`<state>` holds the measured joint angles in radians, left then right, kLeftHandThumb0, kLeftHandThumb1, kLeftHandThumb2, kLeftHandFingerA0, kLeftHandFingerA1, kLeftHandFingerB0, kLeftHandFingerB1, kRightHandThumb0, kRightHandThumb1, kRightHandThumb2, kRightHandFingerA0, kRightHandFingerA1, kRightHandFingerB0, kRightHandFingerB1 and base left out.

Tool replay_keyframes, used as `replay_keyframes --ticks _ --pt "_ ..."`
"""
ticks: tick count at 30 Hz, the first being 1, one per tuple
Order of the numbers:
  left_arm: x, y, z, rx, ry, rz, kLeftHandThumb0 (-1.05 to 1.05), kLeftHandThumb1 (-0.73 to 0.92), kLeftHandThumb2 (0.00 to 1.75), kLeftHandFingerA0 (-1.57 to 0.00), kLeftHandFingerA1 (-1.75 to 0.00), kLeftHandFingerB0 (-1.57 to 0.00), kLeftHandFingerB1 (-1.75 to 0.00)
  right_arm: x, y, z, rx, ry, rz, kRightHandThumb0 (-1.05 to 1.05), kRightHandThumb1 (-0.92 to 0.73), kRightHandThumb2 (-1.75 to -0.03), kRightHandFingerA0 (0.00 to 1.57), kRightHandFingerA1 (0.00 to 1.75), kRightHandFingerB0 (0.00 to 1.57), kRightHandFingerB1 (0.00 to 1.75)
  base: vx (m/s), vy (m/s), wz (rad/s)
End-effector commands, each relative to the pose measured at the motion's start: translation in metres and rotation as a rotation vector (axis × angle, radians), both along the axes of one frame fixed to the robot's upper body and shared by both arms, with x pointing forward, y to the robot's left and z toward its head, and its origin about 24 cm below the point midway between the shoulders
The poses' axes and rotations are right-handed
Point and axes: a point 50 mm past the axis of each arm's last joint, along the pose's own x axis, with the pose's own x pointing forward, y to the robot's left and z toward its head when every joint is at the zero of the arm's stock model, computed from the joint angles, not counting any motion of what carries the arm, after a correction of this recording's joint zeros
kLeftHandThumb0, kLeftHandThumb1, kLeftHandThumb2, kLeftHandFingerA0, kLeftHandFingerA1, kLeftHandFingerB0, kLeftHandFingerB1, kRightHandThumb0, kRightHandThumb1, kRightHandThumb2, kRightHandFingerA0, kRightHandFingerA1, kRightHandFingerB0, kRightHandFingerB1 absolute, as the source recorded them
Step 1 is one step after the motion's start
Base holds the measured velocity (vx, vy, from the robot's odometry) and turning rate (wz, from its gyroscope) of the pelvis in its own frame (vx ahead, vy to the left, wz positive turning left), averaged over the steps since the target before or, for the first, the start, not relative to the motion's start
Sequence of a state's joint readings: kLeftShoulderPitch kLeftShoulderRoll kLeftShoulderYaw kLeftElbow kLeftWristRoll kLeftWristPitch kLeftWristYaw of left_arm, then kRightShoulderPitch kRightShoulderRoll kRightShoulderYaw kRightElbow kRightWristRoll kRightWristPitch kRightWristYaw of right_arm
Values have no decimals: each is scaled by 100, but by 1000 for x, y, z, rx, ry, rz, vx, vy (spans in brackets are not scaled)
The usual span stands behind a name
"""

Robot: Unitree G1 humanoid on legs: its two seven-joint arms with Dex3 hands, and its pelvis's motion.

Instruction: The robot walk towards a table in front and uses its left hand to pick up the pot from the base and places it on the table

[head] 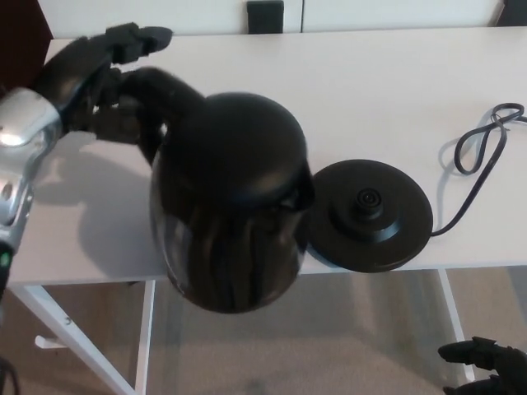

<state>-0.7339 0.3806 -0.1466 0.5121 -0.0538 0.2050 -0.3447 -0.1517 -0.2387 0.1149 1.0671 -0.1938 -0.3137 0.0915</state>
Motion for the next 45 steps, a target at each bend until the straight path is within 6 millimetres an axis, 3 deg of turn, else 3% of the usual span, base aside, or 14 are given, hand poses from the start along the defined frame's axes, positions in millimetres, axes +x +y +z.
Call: replay_keyframes --ticks 1,9,19,20,25,32,34,35,37,38,39,40,41,45 --pt "11 0 20 -236 -89 187 -40 84 70 -80 -156 -56 -121 1 -6 2 -27 -3 -8 -43 -53 -88 55 62 45 56 0 0 0" --pt "19 -4 26 -567 -69 435 -38 89 65 -76 -175 -48 -149 2 -5 2 -21 -2 -11 -43 -54 -89 55 62 45 56 0 0 0" --pt "19 -14 17 -629 -60 466 -34 88 66 -72 -175 -48 -138 5 -2 4 -29 -15 2 -42 -54 -89 57 62 47 57 0 0 0" --pt "19 -15 15 -634 -57 473 -34 87 65 -73 -173 -50 -126 5 -2 4 -29 -17 4 -38 -69 -61 61 49 55 45 0 0 0" --pt "18 -19 15 -644 -105 511 -34 88 66 -73 -175 -47 -137 6 -2 6 -33 -21 14 -38 -70 -61 61 48 55 44 0 0 0" --pt "19 -20 8 -543 -160 564 -37 87 66 -76 -175 -51 -117 7 -1 7 -28 -25 11 -37 -70 -61 61 48 55 44 0 0 0" --pt "19 -17 3 -514 -157 558 -38 85 64 -75 -148 -59 -57 8 -1 7 -30 -30 15 -38 -70 -61 61 49 55 45 0 0 0" --pt "19 -15 1 -514 -147 551 -38 85 64 -75 -148 -59 -57 8 0 8 -33 -32 20 -38 -70 -61 61 49 55 45 0 0 0" --pt "18 -11 -5 -484 -88 455 -58 72 62 -69 -54 -40 -39 9 0 8 -32 -39 30 -38 -70 -61 61 49 55 45 0 0 0" --pt "18 -10 -6 -489 -66 419 -58 72 62 -69 -54 -40 -39 9 0 9 -31 -40 31 -38 -70 -61 61 49 55 45 0 0 0" --pt "17 -9 -8 -466 -33 333 -67 54 83 -27 -48 -14 -41 9 0 9 -30 -42 31 -38 -70 -61 62 49 55 45 0 0 0" --pt "16 -7 -11 -434 12 251 -71 48 82 0 -11 0 -12 9 0 9 -30 -42 30 -38 -70 -61 60 49 54 45 0 0 0" --pt "15 -4 -12 -377 62 170 -78 51 81 0 0 0 0 10 0 10 -31 -42 28 -42 -55 -89 56 62 45 56 0 0 0" --pt "12 0 -11 -264 61 94 -77 47 81 0 -4 0 0 13 -1 11 -36 -43 26 -42 -55 -89 56 62 44 56 0 0 0"
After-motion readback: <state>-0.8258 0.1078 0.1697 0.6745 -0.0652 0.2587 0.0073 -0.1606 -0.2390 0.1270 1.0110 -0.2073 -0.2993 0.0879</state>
